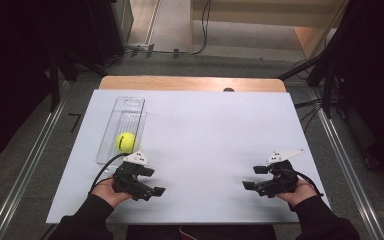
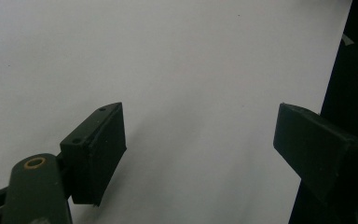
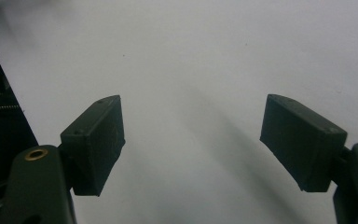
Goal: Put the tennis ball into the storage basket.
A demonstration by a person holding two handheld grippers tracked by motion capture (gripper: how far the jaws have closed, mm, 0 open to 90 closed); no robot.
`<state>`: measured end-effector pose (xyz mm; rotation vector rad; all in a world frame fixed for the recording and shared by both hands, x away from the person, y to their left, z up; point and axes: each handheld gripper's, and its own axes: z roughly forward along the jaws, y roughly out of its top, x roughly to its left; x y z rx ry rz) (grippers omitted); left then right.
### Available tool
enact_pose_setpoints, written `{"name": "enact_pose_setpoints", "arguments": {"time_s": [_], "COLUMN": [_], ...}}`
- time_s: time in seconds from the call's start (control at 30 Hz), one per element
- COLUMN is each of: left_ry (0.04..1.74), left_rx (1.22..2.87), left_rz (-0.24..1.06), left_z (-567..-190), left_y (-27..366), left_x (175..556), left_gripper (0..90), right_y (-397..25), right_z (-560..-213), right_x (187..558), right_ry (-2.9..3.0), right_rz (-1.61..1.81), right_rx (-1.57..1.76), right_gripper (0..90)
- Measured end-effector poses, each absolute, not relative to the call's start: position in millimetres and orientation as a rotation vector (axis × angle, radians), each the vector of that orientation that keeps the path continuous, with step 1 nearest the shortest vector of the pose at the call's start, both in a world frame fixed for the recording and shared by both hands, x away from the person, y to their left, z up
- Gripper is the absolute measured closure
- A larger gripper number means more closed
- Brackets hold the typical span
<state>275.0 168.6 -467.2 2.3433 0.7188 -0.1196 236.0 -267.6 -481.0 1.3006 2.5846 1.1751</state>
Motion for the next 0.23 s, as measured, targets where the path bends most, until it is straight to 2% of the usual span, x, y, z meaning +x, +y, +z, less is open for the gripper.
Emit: {"name": "enact_pose_setpoints", "arguments": {"time_s": [0.23], "left_ry": [0.716], "left_rx": [2.347], "left_rz": [-0.122], "left_z": [-467.6], "left_y": [168.1], "left_x": [274.8], "left_gripper": [17.4], "right_y": [-267.5], "right_z": [-481.0], "right_x": [236.1], "right_ry": [2.586], "right_rz": [1.175], "right_rx": [1.3], "right_gripper": [19.7]}}
